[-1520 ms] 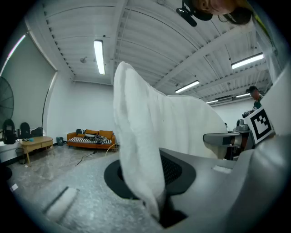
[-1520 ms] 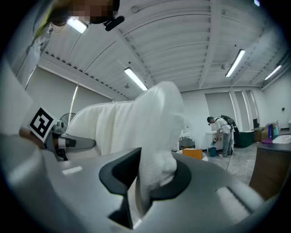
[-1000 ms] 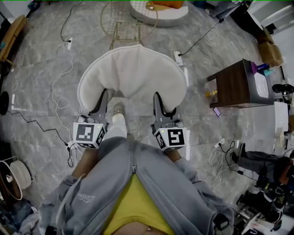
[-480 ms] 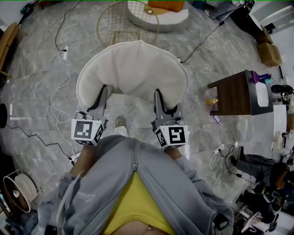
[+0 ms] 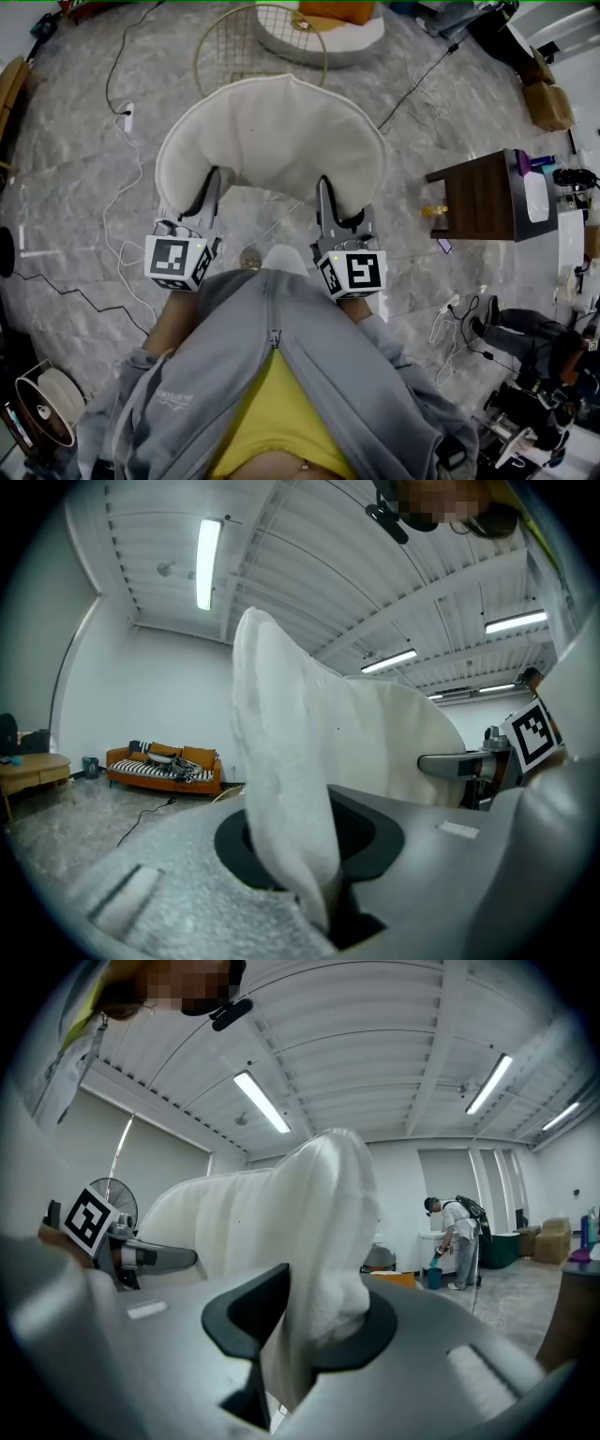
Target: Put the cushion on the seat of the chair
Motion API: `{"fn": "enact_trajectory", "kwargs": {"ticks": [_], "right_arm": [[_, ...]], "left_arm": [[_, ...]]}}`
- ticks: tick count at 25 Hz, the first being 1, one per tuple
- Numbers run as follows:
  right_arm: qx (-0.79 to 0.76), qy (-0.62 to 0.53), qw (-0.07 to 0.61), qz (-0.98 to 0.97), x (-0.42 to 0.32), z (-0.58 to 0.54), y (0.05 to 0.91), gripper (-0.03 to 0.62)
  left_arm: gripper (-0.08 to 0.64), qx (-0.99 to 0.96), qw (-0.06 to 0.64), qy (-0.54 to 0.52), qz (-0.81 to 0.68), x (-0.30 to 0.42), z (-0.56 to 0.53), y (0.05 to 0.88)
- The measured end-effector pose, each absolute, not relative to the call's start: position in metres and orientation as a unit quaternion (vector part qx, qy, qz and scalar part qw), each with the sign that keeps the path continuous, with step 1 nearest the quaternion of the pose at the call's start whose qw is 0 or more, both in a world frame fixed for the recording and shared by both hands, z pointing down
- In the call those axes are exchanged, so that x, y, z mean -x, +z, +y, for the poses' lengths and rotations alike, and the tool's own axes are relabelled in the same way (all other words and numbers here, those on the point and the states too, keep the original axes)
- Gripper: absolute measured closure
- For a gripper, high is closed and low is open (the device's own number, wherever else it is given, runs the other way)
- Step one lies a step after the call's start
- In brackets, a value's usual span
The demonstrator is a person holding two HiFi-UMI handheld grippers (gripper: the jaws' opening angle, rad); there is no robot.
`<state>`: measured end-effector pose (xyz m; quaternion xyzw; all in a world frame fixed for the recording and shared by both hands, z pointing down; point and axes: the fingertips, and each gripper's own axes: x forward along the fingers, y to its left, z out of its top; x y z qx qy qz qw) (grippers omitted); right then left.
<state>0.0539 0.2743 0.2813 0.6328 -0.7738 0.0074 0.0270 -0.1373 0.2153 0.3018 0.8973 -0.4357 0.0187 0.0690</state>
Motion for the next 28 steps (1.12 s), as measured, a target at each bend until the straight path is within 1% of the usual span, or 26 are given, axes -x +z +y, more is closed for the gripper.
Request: {"fn": "enact_trajectory", "kwargs": {"ticks": [8, 15, 21, 28], "right_arm": [[-0.629, 0.002, 0.026, -0.777, -0.049, 0.246, 0.276, 0.511], [-0.625, -0.014, 0.015, -0.78, -0.058, 0.209, 0.268, 0.512], [-0.616, -0.008, 0.017, -0.787, -0.072, 0.144, 0.275, 0.512], [-0.597, 0.016, 0.031, -0.801, -0.093, 0.046, 0.295, 0.512]], "left_arm": [[0.492, -0.896, 0.072, 0.009, -0.438, 0.143, 0.187, 0.299], [0.493, -0.896, 0.056, -0.007, -0.44, 0.135, 0.153, 0.289], [0.492, -0.891, 0.061, -0.001, -0.451, 0.123, 0.093, 0.296], [0.492, -0.88, 0.083, 0.023, -0.467, 0.105, 0.005, 0.315]]}}
